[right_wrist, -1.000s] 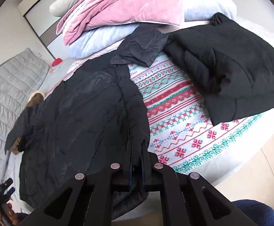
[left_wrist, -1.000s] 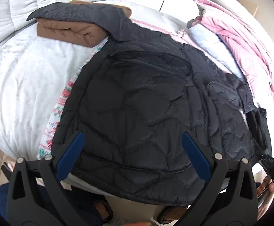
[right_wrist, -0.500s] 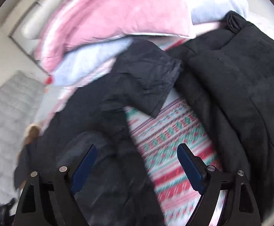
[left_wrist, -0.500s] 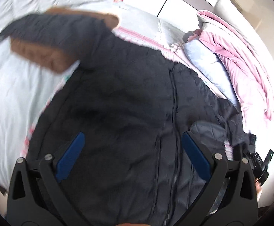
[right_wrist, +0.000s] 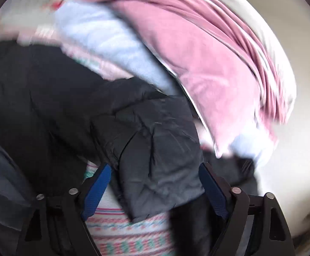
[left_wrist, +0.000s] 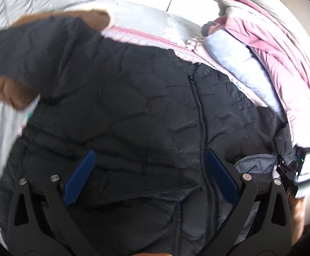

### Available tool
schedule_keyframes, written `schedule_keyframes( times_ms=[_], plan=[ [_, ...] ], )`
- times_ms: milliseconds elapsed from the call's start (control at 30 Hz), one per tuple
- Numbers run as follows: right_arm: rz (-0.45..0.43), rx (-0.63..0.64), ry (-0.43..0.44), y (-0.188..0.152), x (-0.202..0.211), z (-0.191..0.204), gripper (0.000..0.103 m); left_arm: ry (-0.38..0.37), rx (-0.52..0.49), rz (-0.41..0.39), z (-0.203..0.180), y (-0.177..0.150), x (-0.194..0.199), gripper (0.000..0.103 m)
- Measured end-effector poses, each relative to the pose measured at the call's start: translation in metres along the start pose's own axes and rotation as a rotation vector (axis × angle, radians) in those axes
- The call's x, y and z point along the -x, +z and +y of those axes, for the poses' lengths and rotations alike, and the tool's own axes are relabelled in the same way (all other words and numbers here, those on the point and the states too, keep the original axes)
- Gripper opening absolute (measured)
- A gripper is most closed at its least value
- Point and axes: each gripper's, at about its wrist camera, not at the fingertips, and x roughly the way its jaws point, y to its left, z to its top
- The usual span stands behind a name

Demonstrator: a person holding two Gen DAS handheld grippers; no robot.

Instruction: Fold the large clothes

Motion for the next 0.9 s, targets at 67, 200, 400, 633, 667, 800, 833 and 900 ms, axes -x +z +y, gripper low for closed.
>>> schedule_keyframes(
  times_ms=[67,200,400,633,667,800,833,900],
  plan=[
    [0.055,0.049,0.038,-0.002,-0.016,0.01,0.02,0.031,-0.035,0.005,0.0,0.002,-0.004,0.103],
    [0.047,-0.108,0.09,0.008,-0.019,-0.026,0.004,0.004,0.003,0.021,0.011,0.006,-0.008,0.103],
    [-0.197,-0.566,0.147,0.028,0.049,-0.16,0.003,-0.026,0.062,0.031,0.025,0.012,-0.008,0.103],
    [-0.112,-1.059,0.352,-0.01,0.005,-0.307,0.003,-0.05,0.093,0.044,0.031,0.015,-0.007,0.103],
    [-0.083,-1.121,0.358,-0.023,-0.008,-0.32,0.003,-0.052,0.098,0.045,0.033,0.015,-0.007,0.103],
    [0.026,-1.249,0.289,-0.071,-0.054,-0.346,0.002,-0.062,0.107,0.055,0.035,0.014,-0.01,0.103],
    [0.074,-1.254,0.285,-0.083,-0.071,-0.346,0.002,-0.06,0.103,0.061,0.034,0.014,-0.011,0.103],
    [0.141,-1.224,0.348,-0.095,-0.096,-0.332,0.003,-0.058,0.086,0.076,0.03,0.012,-0.016,0.103]
  ],
)
